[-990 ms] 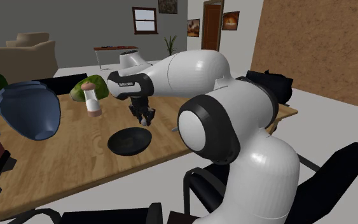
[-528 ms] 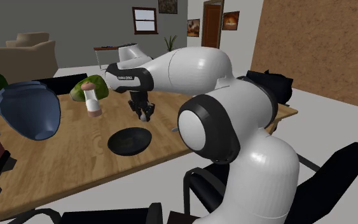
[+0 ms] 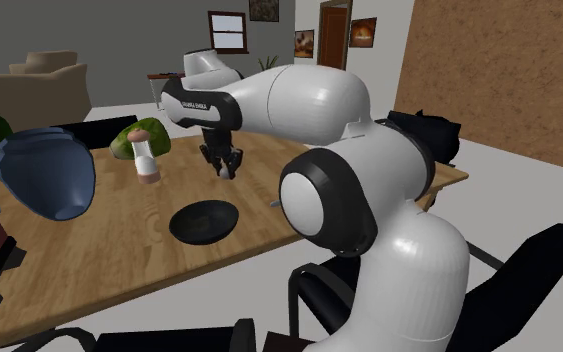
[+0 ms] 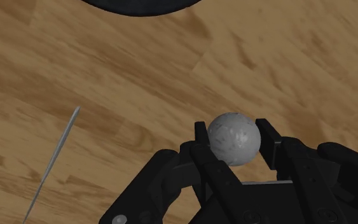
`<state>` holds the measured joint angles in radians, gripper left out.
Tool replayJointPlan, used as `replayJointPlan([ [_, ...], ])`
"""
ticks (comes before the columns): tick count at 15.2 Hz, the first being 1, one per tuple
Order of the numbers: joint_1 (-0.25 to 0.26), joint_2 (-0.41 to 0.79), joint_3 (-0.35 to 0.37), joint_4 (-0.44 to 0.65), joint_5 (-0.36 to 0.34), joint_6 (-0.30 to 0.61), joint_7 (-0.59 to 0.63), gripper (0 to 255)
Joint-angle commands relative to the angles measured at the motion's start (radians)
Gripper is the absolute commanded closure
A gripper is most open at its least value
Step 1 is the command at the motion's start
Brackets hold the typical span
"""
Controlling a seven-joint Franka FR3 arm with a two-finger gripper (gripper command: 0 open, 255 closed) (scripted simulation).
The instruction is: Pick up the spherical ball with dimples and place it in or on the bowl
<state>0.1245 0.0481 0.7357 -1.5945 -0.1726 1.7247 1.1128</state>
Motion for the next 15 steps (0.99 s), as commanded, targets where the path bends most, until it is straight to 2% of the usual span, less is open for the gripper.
replayJointPlan([
  [1,0.006,0.015,0.003,0.044,-0.01,-0.035,0.003,255],
  [9,0.029,0.062,0.014,0.197,-0.044,-0.155,0.01,255],
  [12,0.007,-0.07,0.013,0.076,0.047,-0.129,0.001,255],
  [15,0.009,-0.193,0.0,-0.024,0.131,-0.119,-0.008,255],
])
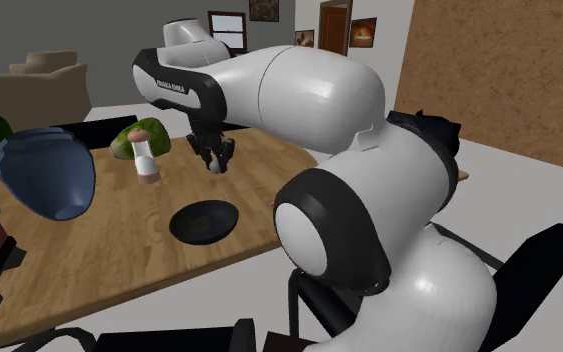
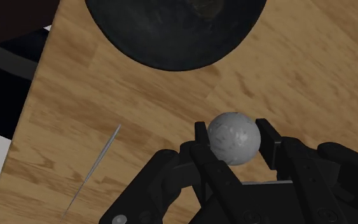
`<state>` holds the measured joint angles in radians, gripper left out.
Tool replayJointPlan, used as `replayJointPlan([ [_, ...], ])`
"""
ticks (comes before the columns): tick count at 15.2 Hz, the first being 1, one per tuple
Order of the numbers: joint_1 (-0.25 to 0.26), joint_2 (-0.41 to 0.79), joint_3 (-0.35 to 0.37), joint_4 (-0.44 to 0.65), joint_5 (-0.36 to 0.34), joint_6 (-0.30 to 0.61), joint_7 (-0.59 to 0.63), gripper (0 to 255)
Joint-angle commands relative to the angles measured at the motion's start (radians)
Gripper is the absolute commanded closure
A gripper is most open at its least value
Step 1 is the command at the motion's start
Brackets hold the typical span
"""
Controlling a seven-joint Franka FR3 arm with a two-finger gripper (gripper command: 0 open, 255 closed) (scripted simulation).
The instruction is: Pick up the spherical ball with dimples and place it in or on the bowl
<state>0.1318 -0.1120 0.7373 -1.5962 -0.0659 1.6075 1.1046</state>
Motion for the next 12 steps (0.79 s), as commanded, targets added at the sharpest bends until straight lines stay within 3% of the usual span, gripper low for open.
replayJointPlan([
  [1,0.008,-0.072,-0.008,-0.052,0.049,-0.002,-0.001,255],
  [7,0.068,-0.277,-0.041,-0.192,0.172,-0.028,0.007,255],
  [12,0.083,-0.309,-0.045,-0.27,0.191,0.022,0.006,255],
])
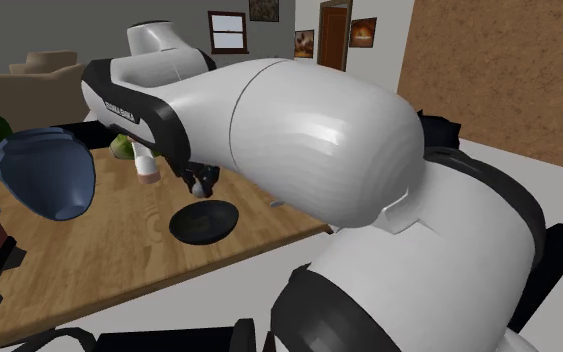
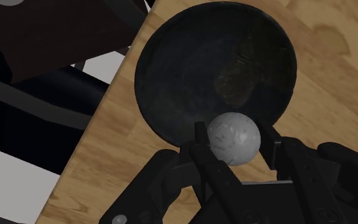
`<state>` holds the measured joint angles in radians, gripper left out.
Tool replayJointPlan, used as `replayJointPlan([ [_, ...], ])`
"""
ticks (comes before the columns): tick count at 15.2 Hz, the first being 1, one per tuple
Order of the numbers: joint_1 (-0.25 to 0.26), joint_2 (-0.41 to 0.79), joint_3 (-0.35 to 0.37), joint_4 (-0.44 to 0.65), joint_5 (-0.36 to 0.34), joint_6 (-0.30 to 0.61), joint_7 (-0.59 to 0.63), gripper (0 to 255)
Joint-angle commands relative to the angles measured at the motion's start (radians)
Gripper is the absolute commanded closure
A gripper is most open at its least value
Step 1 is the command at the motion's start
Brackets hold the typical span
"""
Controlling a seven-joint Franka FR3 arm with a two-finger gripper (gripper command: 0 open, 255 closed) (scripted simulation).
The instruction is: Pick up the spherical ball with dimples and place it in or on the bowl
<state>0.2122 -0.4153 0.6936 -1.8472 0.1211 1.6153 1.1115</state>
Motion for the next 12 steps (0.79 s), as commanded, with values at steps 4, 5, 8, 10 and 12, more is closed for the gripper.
replayJointPlan([
  [4,0.01,-0.022,0.0,-0.085,0.013,0.066,-0.003,255],
  [5,0.011,-0.025,0.001,-0.101,0.016,0.079,-0.003,255],
  [8,0.016,-0.033,0.004,-0.147,0.022,0.118,-0.003,255],
  [10,0.019,-0.037,0.007,-0.177,0.026,0.144,-0.003,255],
  [12,0.019,-0.037,0.007,-0.177,0.026,0.144,-0.003,255],
])
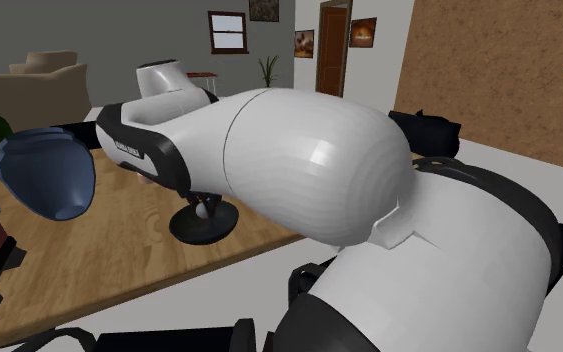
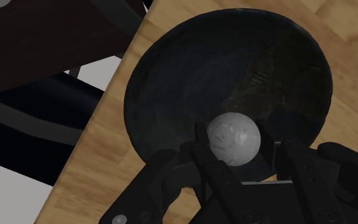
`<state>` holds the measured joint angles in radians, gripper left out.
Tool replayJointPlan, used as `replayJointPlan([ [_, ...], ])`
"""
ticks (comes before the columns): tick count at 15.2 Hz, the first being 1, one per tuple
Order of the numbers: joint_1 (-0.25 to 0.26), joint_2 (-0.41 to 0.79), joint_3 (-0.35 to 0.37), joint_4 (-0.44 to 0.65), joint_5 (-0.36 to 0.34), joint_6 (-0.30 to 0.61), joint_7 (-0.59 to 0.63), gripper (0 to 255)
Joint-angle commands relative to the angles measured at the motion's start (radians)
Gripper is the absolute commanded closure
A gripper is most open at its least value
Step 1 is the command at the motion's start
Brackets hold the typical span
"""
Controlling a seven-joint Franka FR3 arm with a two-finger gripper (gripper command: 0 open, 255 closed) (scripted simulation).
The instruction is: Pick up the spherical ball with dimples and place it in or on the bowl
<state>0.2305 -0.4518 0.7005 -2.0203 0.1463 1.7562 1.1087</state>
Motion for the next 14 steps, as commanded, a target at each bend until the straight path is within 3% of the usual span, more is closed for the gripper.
replayJointPlan([
  [1,0.0,-0.001,0.0,-0.004,0.001,0.003,0.0,255],
  [5,0.0,-0.001,0.0,-0.004,0.001,0.003,0.0,255],
  [6,0.0,-0.001,0.0,-0.004,0.001,0.003,0.0,0],
  [11,0.0,-0.001,0.0,-0.004,0.001,0.003,0.0,0],
  [14,-0.005,0.009,-0.006,0.105,-0.008,-0.097,0.006,0],
])
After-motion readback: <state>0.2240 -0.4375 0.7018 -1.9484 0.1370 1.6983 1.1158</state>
